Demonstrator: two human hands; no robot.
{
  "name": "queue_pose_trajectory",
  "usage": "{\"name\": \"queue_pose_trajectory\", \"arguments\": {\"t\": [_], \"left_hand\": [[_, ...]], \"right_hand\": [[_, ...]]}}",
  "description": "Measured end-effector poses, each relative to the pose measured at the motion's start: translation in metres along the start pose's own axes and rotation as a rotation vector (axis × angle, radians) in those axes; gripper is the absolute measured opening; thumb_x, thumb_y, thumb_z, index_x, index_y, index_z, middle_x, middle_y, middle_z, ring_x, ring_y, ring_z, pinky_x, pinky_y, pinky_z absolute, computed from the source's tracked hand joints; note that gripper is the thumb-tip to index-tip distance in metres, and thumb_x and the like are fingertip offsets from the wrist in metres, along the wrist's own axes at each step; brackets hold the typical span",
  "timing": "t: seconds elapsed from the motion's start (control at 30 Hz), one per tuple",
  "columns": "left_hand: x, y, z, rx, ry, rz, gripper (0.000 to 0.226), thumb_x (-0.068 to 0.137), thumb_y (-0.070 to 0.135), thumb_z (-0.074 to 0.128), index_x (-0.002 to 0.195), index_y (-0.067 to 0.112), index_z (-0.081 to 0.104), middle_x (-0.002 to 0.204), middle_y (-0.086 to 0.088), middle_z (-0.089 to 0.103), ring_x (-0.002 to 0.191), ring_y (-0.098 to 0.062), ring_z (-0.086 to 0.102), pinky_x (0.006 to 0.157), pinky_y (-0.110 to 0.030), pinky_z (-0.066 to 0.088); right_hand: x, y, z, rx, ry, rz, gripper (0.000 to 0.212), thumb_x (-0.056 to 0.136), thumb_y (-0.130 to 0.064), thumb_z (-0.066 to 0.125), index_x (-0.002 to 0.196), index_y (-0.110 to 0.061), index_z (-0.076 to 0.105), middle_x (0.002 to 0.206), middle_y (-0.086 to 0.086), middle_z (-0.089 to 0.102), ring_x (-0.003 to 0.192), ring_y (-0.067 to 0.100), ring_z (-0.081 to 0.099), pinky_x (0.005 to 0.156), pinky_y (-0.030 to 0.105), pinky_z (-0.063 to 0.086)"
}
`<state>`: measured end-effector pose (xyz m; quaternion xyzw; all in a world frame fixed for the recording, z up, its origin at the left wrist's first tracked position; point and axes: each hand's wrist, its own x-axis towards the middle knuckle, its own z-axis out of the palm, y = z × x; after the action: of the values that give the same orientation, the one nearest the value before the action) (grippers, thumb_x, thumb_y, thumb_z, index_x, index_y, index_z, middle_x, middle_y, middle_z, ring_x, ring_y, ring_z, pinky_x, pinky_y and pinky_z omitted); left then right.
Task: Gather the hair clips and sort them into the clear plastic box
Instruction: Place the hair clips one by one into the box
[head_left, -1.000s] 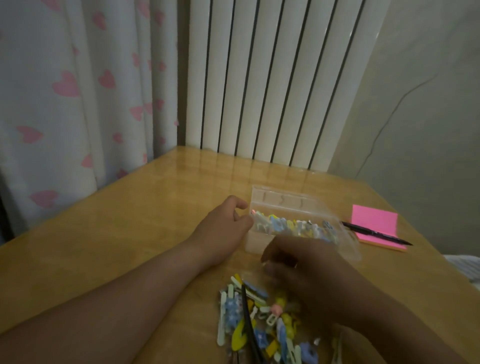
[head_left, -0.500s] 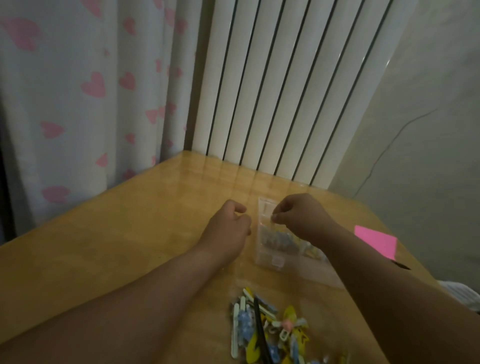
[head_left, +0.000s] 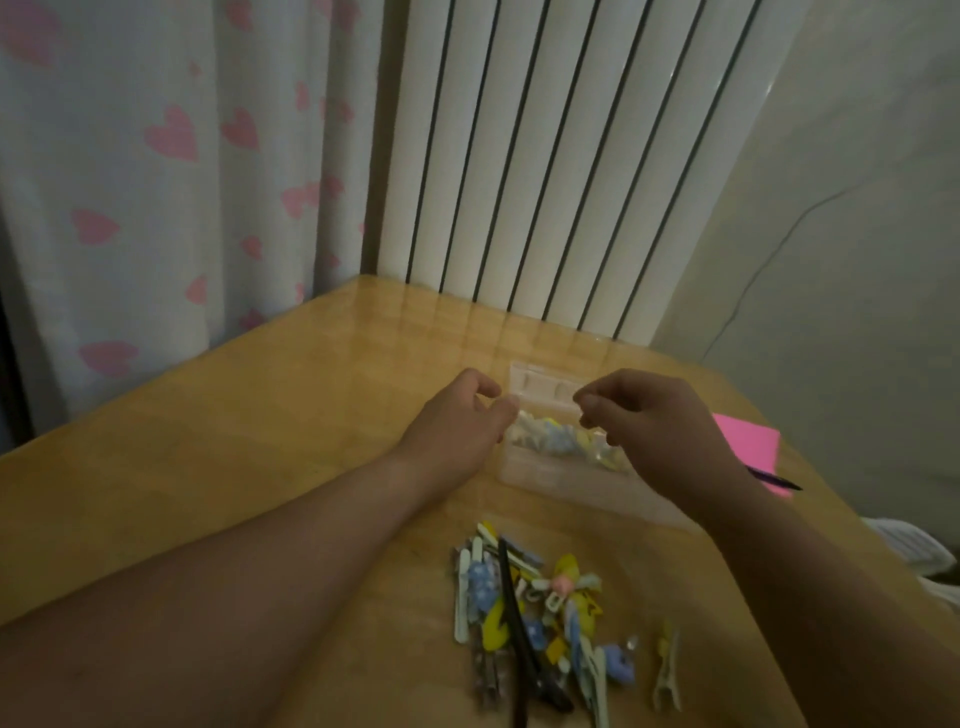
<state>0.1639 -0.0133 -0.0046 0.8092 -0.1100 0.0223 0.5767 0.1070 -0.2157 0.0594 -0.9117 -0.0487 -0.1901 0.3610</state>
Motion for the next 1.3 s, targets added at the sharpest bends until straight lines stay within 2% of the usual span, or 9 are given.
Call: {"name": "queue_pose_trajectory", "arguments": {"t": [0.07, 0.27, 0.53, 0.73, 0.83, 0.93, 1.03, 1.2, 1.3], "left_hand": [[-0.001, 0.000, 0.001, 0.064, -0.017, 0.017, 0.043, 0.099, 0.061, 0.061, 0.128, 0.030, 0.055, 0.101, 0.002, 0.068, 0.089, -0.015, 0.066, 0.073, -0.034, 0.048], [0.000, -0.001, 0.002, 0.140, 0.010, 0.046, 0.040, 0.101, 0.052, 0.064, 0.131, 0.027, 0.057, 0.096, -0.002, 0.065, 0.092, -0.018, 0.067, 0.074, -0.034, 0.048], [0.000, -0.002, 0.001, 0.169, 0.006, 0.062, 0.037, 0.102, 0.054, 0.062, 0.129, 0.028, 0.059, 0.097, -0.004, 0.068, 0.091, -0.019, 0.068, 0.084, -0.040, 0.054], [0.000, -0.001, 0.001, 0.169, -0.003, 0.072, 0.037, 0.103, 0.052, 0.061, 0.129, 0.026, 0.058, 0.101, -0.007, 0.067, 0.092, -0.021, 0.068, 0.084, -0.042, 0.053], [0.000, -0.001, 0.000, 0.155, -0.005, 0.071, 0.037, 0.103, 0.052, 0.060, 0.129, 0.025, 0.058, 0.101, -0.008, 0.068, 0.092, -0.023, 0.068, 0.085, -0.044, 0.054], [-0.001, 0.000, 0.001, 0.149, -0.014, 0.058, 0.035, 0.104, 0.050, 0.059, 0.129, 0.026, 0.057, 0.104, -0.009, 0.068, 0.094, -0.025, 0.067, 0.085, -0.046, 0.054], [-0.001, 0.002, 0.001, 0.128, -0.007, 0.040, 0.030, 0.105, 0.044, 0.059, 0.129, 0.026, 0.056, 0.101, -0.006, 0.069, 0.092, -0.023, 0.067, 0.083, -0.043, 0.053], [0.001, 0.003, 0.000, 0.060, 0.018, 0.000, 0.028, 0.103, 0.033, 0.057, 0.129, 0.024, 0.058, 0.101, -0.004, 0.072, 0.089, -0.021, 0.068, 0.085, -0.043, 0.054], [0.001, 0.002, 0.000, 0.048, 0.010, -0.009, 0.026, 0.103, 0.035, 0.056, 0.127, 0.026, 0.058, 0.099, 0.000, 0.073, 0.090, -0.021, 0.070, 0.087, -0.046, 0.056]], "right_hand": [[-0.019, 0.002, -0.009, 0.039, -0.068, -0.030, 0.011, 0.101, -0.024, 0.069, 0.096, -0.028, 0.078, 0.080, -0.010, 0.077, 0.069, -0.004, 0.066, 0.058, 0.011, 0.048], [-0.039, 0.009, -0.024, -0.135, -0.513, -0.053, 0.010, 0.096, -0.029, 0.075, 0.103, -0.035, 0.078, 0.098, -0.015, 0.077, 0.091, -0.002, 0.072, 0.085, 0.023, 0.059], [-0.048, -0.009, -0.031, -0.235, -0.870, -0.137, 0.025, 0.093, -0.044, 0.076, 0.117, -0.049, 0.072, 0.108, -0.021, 0.070, 0.099, -0.002, 0.067, 0.090, 0.030, 0.060], [-0.049, -0.008, -0.026, -0.211, -0.847, -0.167, 0.010, 0.094, -0.039, 0.076, 0.104, -0.039, 0.075, 0.104, -0.018, 0.072, 0.096, 0.002, 0.067, 0.088, 0.031, 0.059], [-0.045, -0.003, -0.028, -0.150, -0.804, -0.133, 0.006, 0.094, -0.036, 0.077, 0.098, -0.033, 0.072, 0.097, -0.014, 0.073, 0.089, 0.001, 0.067, 0.077, 0.022, 0.054], [-0.042, 0.001, -0.030, -0.074, -0.787, -0.056, 0.012, 0.095, -0.037, 0.076, 0.106, -0.036, 0.072, 0.096, -0.015, 0.074, 0.086, -0.002, 0.069, 0.078, 0.020, 0.050], [-0.043, 0.002, -0.029, -0.110, -0.793, -0.020, 0.022, 0.099, -0.043, 0.068, 0.121, -0.047, 0.070, 0.104, -0.026, 0.073, 0.095, -0.007, 0.068, 0.084, 0.018, 0.050], [-0.040, 0.005, -0.027, -0.091, -0.564, -0.028, 0.017, 0.105, -0.035, 0.057, 0.111, -0.041, 0.072, 0.105, -0.031, 0.068, 0.090, 0.001, 0.068, 0.077, 0.020, 0.058], [-0.037, 0.004, -0.024, -0.038, -0.405, 0.018, 0.013, 0.104, -0.039, 0.057, 0.103, -0.037, 0.070, 0.096, -0.017, 0.070, 0.086, 0.004, 0.066, 0.075, 0.022, 0.058]]}}
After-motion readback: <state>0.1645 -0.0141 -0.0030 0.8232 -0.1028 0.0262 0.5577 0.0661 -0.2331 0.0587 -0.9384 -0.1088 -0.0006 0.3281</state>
